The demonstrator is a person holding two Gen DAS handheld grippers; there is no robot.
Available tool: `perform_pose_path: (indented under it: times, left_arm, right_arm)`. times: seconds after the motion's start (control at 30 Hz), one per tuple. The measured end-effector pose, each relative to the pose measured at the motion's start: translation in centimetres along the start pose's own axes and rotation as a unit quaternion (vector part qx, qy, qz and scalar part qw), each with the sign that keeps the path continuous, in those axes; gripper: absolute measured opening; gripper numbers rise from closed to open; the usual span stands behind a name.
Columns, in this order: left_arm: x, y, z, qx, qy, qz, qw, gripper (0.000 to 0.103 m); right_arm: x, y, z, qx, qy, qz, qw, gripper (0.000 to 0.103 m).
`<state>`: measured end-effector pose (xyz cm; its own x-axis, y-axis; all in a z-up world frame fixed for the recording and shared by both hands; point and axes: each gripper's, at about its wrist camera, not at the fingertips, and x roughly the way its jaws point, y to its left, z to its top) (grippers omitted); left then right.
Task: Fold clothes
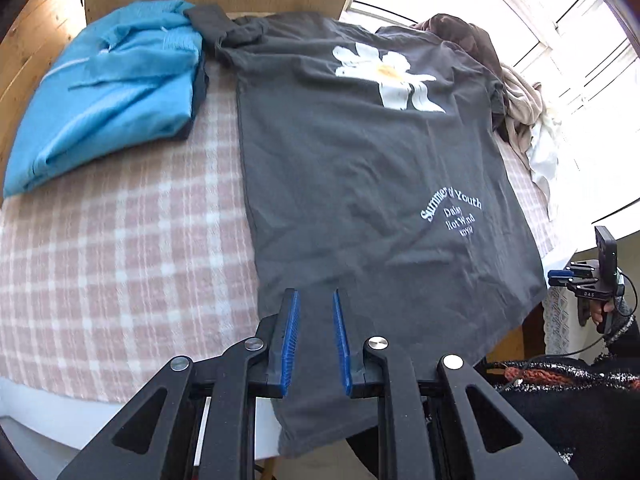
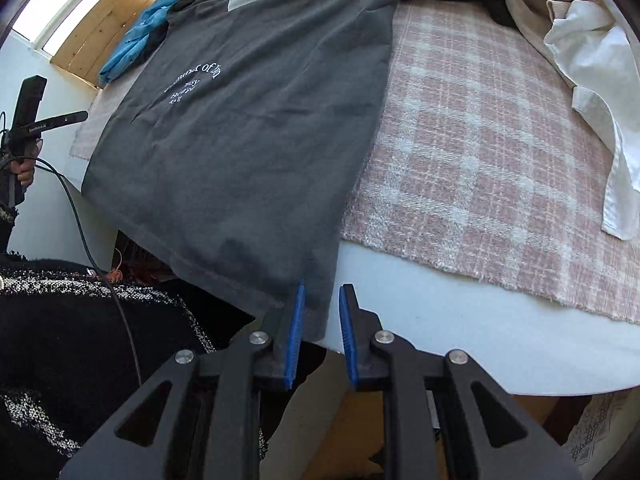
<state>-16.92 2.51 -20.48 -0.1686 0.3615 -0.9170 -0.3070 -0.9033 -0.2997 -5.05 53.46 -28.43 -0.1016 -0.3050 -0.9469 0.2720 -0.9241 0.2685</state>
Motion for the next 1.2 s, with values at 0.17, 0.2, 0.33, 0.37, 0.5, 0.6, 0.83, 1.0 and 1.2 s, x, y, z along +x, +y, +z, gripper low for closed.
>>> perform_pose_path:
  times: [0.17,0.2,0.33,0.37,0.5,0.6,0.83,1.0,1.2]
  left_arm:
    - [0.7,-0.6,-4.2,-0.015,0.015,0.004,0.9998,0.017]
    - [0.5,-0.4,-4.6,-0.025,0.013,0.001,0.9996,0.017]
    - [0.6,0.1,-6.2,-0.034,0.022,0.008,0.9991,0.03]
    - [0.7,0.1,-6.6,-0.033,0.026,0.013,0.999,0.03]
    - [1.9,0.1,-7.6,-0.029,0.044,0.029,0.9982,0.031]
    - [3.1,0.3,-8.1,-0.025,0.063,0.042,0.9968,0.031]
    - [3.3,1.1,-8.3,-0.022,0.064,0.024,0.9974,0.0]
    - [2.2,2.3,-8.1,-0.041,0.055,0.012,0.9976,0.0]
    - [1.7,2.5,-7.6,-0.036,0.054,0.023,0.9976,0.043]
  right_arm:
    - [1.2,0.7,0.2,-0.031,0.018,-0.021,0.999,0.024]
    - [1.4,0.8,0.3,-0.033,0.025,-0.018,0.999,0.024]
    - [1.7,1.1,0.6,-0.035,0.037,-0.022,0.998,0.026]
    - [1.7,1.2,0.7,-0.036,0.039,-0.025,0.998,0.028]
    - [2.0,1.5,0.9,-0.036,0.038,-0.029,0.998,0.033]
    - [2.1,1.8,1.0,-0.039,0.04,-0.025,0.998,0.033]
    - [1.3,1.4,1.0,-0.021,0.02,0.004,1.0,0.006]
    - [-0.5,-0.1,0.4,0.018,0.001,0.035,0.999,0.006]
    - [-0.9,-0.7,0.5,0.036,0.003,0.018,0.999,0.011]
